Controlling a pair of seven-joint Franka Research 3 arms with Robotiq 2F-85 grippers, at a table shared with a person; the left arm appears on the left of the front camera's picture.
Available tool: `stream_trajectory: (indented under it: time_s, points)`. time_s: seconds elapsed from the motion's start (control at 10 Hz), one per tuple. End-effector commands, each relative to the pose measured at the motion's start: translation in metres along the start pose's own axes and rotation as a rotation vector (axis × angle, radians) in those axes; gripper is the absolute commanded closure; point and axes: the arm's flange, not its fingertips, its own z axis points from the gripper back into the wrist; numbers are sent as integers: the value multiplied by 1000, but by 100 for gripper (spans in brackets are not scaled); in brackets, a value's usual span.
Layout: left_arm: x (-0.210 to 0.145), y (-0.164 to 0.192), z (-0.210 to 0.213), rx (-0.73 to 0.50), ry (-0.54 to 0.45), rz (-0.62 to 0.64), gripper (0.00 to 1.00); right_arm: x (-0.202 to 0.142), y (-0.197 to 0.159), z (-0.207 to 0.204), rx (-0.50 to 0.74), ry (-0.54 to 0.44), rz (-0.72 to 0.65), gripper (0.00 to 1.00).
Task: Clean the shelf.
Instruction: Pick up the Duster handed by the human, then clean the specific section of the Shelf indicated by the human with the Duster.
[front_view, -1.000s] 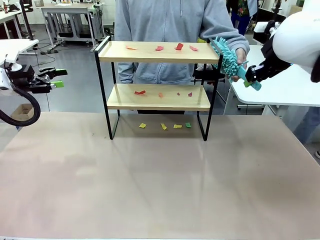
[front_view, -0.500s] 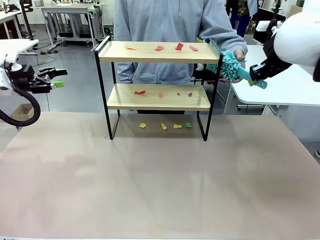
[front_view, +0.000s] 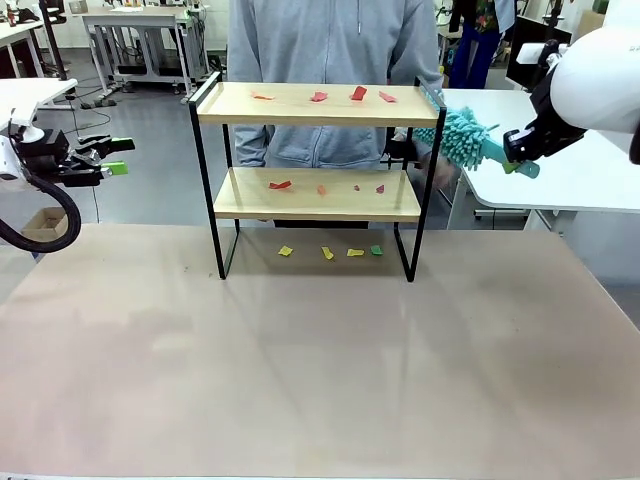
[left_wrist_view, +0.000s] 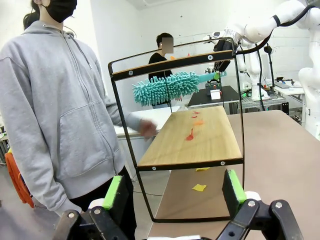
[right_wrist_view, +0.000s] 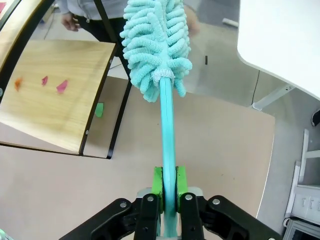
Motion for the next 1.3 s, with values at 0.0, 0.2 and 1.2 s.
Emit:
stream_trajectory:
  time_s: [0.0,0.2,1.2]
  points:
    - [4,-1,0,-9,8,-4,0,0,1,-1,7,0,-1,97]
    - [4,-1,0,-9,8,-4,0,0,1,-1,7,0,-1,97]
    - [4,-1,0,-9,8,-4,0,0,1,-1,7,0,-1,97]
